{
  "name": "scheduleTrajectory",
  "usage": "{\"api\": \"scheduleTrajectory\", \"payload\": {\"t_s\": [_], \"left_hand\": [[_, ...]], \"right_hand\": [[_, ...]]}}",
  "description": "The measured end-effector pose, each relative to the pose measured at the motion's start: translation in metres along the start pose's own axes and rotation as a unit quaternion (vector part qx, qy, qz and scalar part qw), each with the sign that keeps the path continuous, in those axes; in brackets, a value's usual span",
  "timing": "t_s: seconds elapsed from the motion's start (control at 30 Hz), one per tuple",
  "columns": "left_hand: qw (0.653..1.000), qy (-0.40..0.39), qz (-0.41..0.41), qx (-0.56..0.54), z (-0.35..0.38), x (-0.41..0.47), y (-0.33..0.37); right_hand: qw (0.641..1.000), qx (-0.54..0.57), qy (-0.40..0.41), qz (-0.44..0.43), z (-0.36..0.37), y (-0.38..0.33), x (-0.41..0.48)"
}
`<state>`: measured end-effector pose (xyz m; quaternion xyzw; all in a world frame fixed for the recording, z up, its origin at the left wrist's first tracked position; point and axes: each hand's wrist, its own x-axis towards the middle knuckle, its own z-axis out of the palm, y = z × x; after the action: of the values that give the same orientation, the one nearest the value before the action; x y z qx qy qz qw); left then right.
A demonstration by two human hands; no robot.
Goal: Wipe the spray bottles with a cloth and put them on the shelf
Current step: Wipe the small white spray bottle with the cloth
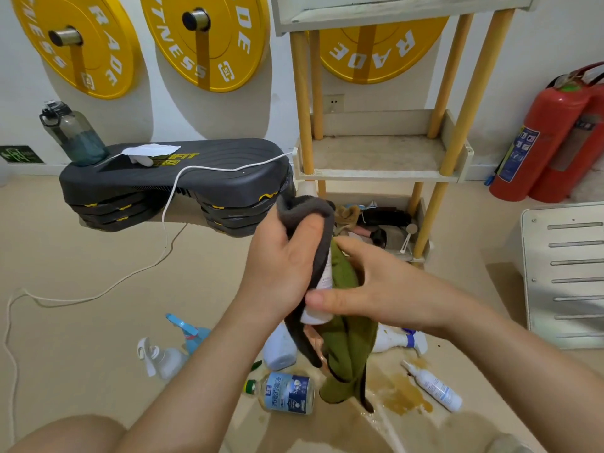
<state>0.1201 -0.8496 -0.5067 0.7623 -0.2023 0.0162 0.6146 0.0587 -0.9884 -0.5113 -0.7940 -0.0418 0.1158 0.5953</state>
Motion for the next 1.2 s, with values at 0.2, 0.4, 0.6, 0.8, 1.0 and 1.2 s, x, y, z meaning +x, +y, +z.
{"api": "scheduleTrajectory", "payload": {"t_s": [0.2,0.4,0.6,0.8,1.0,1.2], "left_hand": [[0.996,-0.026,-0.055,0.062,0.000,0.000,0.002],[0.970,-0.108,-0.189,-0.109,0.006,-0.004,-0.005],[0.958,-0.109,-0.181,-0.193,0.011,-0.012,-0.020],[0.992,0.005,0.015,0.128,0.012,-0.012,-0.023],[0.972,-0.095,0.047,0.208,0.030,-0.028,-0.011],[0.992,-0.036,-0.029,0.118,-0.001,-0.007,0.002]], "right_hand": [[0.986,-0.151,0.065,-0.020,0.008,0.006,0.003],[0.945,-0.265,0.186,-0.052,0.010,0.013,0.001],[0.941,-0.232,0.237,-0.061,0.003,0.008,-0.004],[0.987,0.003,0.159,0.018,-0.003,0.002,-0.006],[0.963,-0.027,0.269,-0.022,0.005,0.018,0.002],[0.959,-0.007,0.277,-0.052,-0.002,0.014,-0.001]]}}
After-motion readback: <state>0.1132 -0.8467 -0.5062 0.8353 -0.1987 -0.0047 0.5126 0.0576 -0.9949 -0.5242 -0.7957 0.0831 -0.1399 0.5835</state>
